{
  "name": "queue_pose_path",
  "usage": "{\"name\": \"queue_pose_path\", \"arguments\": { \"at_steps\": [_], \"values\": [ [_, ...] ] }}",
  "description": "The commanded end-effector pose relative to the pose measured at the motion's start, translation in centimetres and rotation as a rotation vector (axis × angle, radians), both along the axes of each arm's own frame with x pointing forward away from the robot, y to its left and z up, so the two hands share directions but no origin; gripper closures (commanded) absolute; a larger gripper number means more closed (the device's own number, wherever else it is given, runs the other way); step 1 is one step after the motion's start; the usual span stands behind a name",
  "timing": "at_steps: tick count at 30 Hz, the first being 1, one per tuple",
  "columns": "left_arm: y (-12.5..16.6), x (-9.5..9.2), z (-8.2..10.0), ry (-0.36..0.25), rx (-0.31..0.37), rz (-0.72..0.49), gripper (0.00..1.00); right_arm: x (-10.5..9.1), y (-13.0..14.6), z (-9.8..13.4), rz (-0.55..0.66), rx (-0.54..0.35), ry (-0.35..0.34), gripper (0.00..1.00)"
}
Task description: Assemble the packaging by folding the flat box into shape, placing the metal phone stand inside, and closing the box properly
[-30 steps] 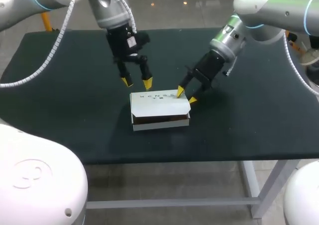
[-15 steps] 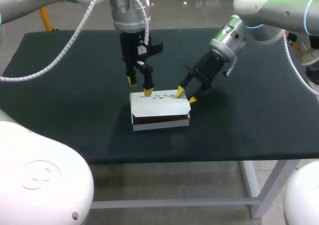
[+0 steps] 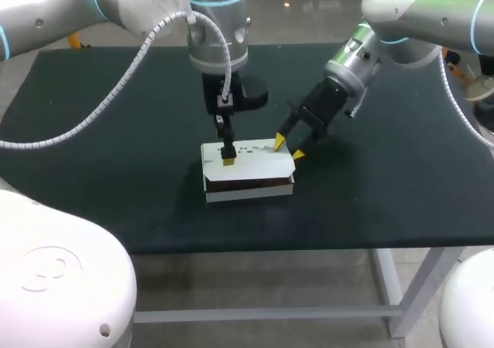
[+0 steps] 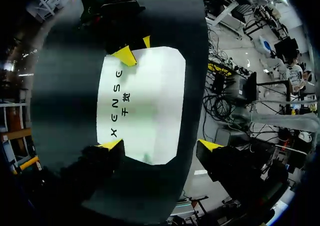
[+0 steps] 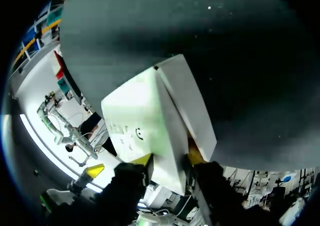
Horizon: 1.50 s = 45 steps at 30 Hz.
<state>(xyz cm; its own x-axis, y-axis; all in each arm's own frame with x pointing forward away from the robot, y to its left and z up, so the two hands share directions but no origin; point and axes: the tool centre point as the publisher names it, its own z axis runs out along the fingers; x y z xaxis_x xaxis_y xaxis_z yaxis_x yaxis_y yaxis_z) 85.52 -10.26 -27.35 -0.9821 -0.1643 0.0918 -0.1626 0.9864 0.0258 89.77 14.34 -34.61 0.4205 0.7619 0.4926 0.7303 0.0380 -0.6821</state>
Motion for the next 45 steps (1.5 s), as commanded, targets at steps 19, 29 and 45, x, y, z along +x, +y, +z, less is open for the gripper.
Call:
{"name": "queue_pose_path", "arguments": {
  "at_steps": [19, 29, 45],
  "values": [
    [-0.2, 0.7, -1.9, -0.079, -0.074, -0.021, 0.00, 0.1, 0.1, -0.1, 0.003, -0.001, 0.002, 0.56],
    [-0.8, 0.9, -3.2, -0.064, -0.069, -0.034, 0.09, 0.1, 0.1, -0.1, 0.003, -0.001, 0.002, 0.56],
    [-1.1, 0.4, -4.5, -0.092, -0.052, 0.006, 0.31, 0.1, 0.1, -0.1, 0.003, -0.001, 0.002, 0.57]
  ]
}}
